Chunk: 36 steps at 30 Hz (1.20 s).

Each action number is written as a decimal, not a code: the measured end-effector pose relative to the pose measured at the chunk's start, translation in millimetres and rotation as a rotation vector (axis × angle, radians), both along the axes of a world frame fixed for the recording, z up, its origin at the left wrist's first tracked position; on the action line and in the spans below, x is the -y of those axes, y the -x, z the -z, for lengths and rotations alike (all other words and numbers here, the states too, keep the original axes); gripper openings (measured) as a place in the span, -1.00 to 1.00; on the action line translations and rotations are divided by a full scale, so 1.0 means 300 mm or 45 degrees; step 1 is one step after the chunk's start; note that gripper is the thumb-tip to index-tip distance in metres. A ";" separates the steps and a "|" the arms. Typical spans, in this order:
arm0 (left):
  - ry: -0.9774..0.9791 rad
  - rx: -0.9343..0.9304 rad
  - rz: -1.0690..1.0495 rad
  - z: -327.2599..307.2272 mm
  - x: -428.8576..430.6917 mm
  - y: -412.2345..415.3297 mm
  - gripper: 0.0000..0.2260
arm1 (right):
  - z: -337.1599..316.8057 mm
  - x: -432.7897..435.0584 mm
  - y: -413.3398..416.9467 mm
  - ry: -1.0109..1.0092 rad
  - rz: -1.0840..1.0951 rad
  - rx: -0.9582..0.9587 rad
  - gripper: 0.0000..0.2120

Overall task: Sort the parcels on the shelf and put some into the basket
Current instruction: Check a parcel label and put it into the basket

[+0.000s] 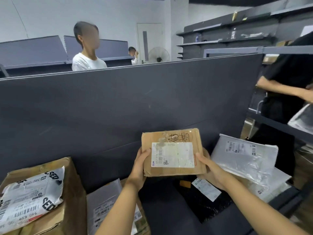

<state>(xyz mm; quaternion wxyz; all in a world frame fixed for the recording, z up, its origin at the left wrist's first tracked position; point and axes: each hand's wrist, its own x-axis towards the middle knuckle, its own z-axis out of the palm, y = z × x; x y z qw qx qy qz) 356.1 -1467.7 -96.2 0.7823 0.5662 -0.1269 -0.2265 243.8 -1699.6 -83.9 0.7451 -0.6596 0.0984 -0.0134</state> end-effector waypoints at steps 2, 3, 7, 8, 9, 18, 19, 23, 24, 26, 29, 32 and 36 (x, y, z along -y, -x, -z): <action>-0.004 -0.009 0.009 -0.026 -0.006 0.002 -0.46 | 0.001 -0.012 0.006 -0.041 -0.114 0.009 0.03; 0.002 -0.022 0.012 -0.035 -0.012 0.005 -0.45 | -0.005 -0.013 0.001 -0.029 -0.118 0.042 -0.01; 0.060 -0.088 0.005 -0.055 -0.023 0.025 -0.43 | -0.078 -0.001 -0.039 0.065 -0.088 0.206 -0.10; 0.071 -0.095 0.010 -0.062 -0.020 0.032 -0.43 | -0.102 0.004 -0.044 0.090 -0.091 0.237 -0.10; 0.088 -0.092 0.017 -0.071 -0.016 0.040 -0.44 | -0.128 0.008 -0.047 0.134 -0.091 0.265 -0.10; 0.402 -0.394 0.133 -0.112 -0.031 0.042 -0.29 | -0.304 0.027 -0.046 0.707 -0.175 0.371 -0.06; 0.364 -0.395 0.157 -0.117 -0.034 0.041 -0.29 | -0.310 0.021 -0.043 0.721 -0.192 0.369 -0.06; 0.351 -0.472 0.158 -0.113 -0.050 0.044 -0.38 | -0.322 -0.002 -0.040 0.761 -0.197 0.377 -0.07; 0.341 -0.481 0.155 -0.109 -0.051 0.047 -0.39 | -0.321 -0.004 -0.042 0.755 -0.155 0.388 -0.09; 0.323 -0.490 0.148 -0.100 -0.050 0.054 -0.39 | -0.318 -0.003 -0.048 0.689 -0.071 0.403 -0.11; 0.311 -0.498 0.132 -0.092 -0.047 0.069 -0.35 | -0.309 0.008 -0.049 0.575 -0.082 0.377 -0.23; 0.218 -0.360 0.106 -0.098 -0.046 0.078 -0.35 | -0.274 0.021 -0.047 0.400 -0.067 0.329 -0.41; 0.145 -0.129 0.087 -0.120 -0.026 0.075 -0.42 | -0.159 0.015 -0.023 0.041 -0.004 0.223 -0.42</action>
